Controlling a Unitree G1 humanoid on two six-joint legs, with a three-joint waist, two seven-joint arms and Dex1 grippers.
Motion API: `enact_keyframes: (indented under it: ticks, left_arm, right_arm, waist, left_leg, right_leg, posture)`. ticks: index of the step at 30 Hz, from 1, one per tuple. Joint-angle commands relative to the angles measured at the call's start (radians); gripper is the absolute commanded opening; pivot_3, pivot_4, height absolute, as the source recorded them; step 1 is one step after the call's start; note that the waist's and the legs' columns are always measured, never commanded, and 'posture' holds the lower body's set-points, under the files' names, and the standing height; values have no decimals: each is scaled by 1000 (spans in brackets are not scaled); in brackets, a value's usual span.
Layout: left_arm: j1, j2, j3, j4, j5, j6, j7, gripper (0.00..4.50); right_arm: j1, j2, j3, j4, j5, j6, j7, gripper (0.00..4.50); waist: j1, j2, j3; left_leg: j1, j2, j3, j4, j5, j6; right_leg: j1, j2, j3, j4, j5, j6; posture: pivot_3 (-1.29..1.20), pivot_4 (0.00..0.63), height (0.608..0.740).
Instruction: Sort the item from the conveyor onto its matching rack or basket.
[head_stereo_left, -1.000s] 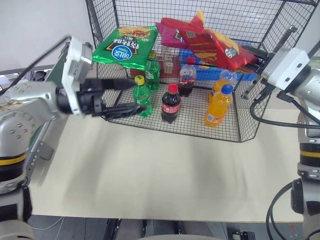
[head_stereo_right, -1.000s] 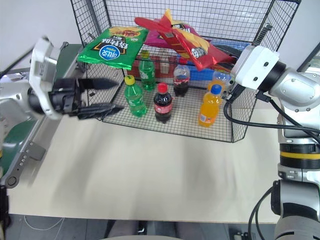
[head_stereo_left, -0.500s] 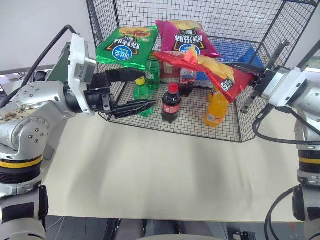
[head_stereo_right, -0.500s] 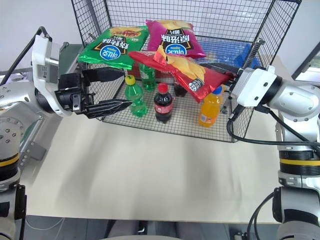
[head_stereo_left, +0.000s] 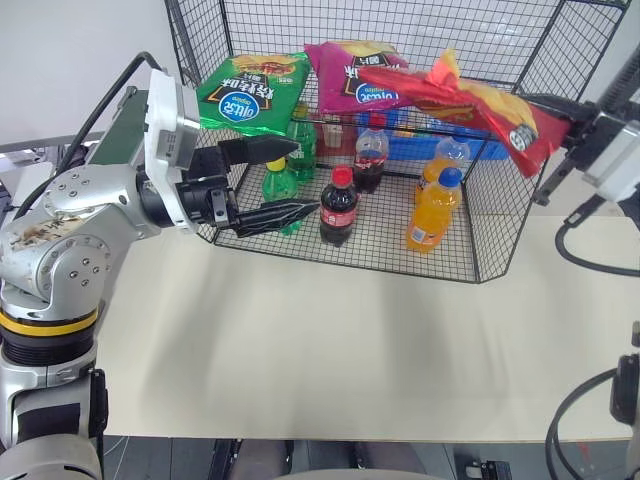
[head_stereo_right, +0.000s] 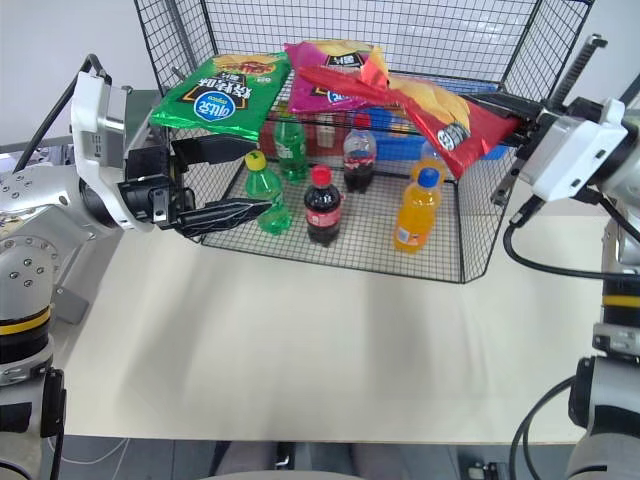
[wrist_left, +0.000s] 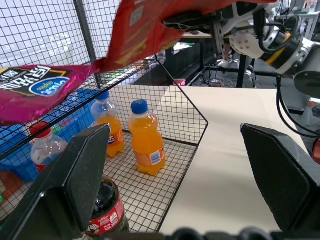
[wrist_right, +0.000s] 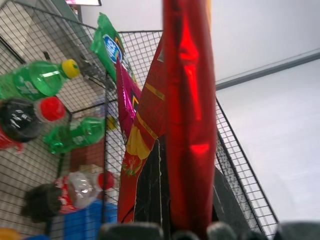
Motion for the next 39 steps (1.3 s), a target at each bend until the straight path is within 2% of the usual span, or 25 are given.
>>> enact_keyframes:
  ticks: [1,6,14,22,39]
  left_arm:
    - [-20,-4,19,-24,5,-16,2,4438]
    - [-16,2,33,-37,-1,-2,10,4438]
    - [-2,3,39,-44,0,0,10,4438]
    - [-30,-11,16,-6,28,-23,-17,4438]
    - [-16,-9,38,-33,36,-6,-9,4438]
  right_arm:
    - [-81,8,12,105,-11,-105,14,0]
    - [-163,25,31,210,-4,-195,22,0]
    - [-185,-4,19,293,-27,-284,-20,0]
    - [-195,-51,27,362,-66,-331,-65,0]
    - [-318,-30,46,574,-130,-427,-142,0]
  waist:
    - [-1,0,0]
    - [-2,0,0]
    - [-1,0,0]
    - [-5,1,0]
    - [-10,1,1]
  left_leg:
    - [0,0,0,0,0,0]
    - [0,0,0,0,0,0]
    - [0,0,0,0,0,0]
    - [0,0,0,0,0,0]
    - [1,0,0,1,0,0]
  right_leg:
    - [0,0,0,0,0,0]
    - [0,-1,0,0,0,0]
    - [0,-1,0,1,0,0]
    - [0,-1,0,1,0,0]
    - [1,-1,0,3,0,0]
  posture:
    - [0,150,740]
    - [0,150,740]
    - [0,150,740]
    - [0,150,740]
    - [0,150,740]
